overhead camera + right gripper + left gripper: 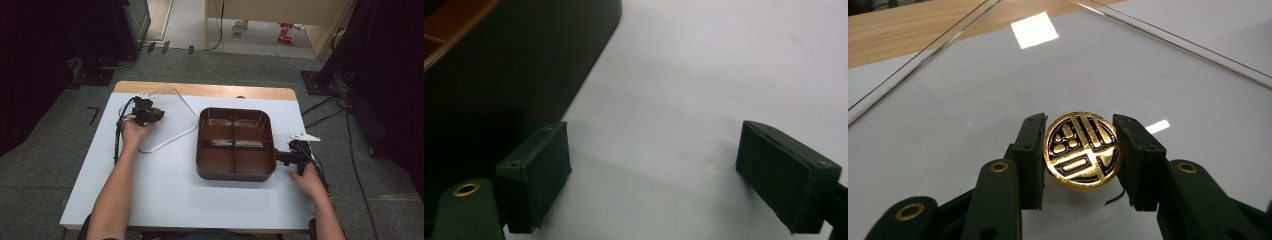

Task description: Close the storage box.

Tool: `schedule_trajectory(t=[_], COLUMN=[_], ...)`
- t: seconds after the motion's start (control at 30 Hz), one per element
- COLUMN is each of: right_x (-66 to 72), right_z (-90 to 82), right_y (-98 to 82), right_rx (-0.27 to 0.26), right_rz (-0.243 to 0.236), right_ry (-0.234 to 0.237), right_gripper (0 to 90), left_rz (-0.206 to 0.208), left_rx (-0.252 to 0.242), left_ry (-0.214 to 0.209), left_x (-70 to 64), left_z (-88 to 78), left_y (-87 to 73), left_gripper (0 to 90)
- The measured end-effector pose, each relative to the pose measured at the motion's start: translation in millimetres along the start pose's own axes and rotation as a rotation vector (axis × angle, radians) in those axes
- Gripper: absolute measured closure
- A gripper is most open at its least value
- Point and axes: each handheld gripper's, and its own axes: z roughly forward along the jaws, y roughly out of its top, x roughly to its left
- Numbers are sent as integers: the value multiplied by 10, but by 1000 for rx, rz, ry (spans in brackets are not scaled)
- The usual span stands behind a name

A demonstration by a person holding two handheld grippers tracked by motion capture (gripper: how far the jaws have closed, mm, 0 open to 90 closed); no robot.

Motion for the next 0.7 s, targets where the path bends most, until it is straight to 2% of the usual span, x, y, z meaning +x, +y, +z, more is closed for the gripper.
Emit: schedule_trajectory(t=[0.23, 0.33, 0.4, 0.43, 0.47, 0.53, 0.6, 0.63, 0.7], right_x=[0, -1, -1, -1, -1, -1, -1, -1, -1], right_z=[0, 1, 0, 0, 1, 1, 0, 0, 1], right_y=[0, 0, 0, 0, 0, 0, 0, 0, 0], right_rx=[0, 0, 0, 0, 0, 0, 0, 0, 0], right_rz=[0, -1, -1, -1, -1, -1, -1, -1, -1], right_ry=[0, 0, 0, 0, 0, 0, 0, 0, 0], right_gripper=[139, 139, 139, 139, 138, 138, 139, 139, 138], left_rz=[8, 6, 6, 6, 11, 15, 20, 20, 23], left_rx=[11, -4, 6, 6, -5, -11, -24, -24, -24], left_ry=[-21, -25, -34, -34, -38, -40, -52, -52, -68], left_x=[-8, -2, -5, -5, -25, -38, -84, -84, -149], left_z=[-100, -216, -324, -324, -411, -455, -580, -580, -693], left_y=[34, 75, 129, 129, 161, 179, 236, 236, 302], left_gripper=[596, 596, 595, 595, 596, 596, 596, 595, 596])
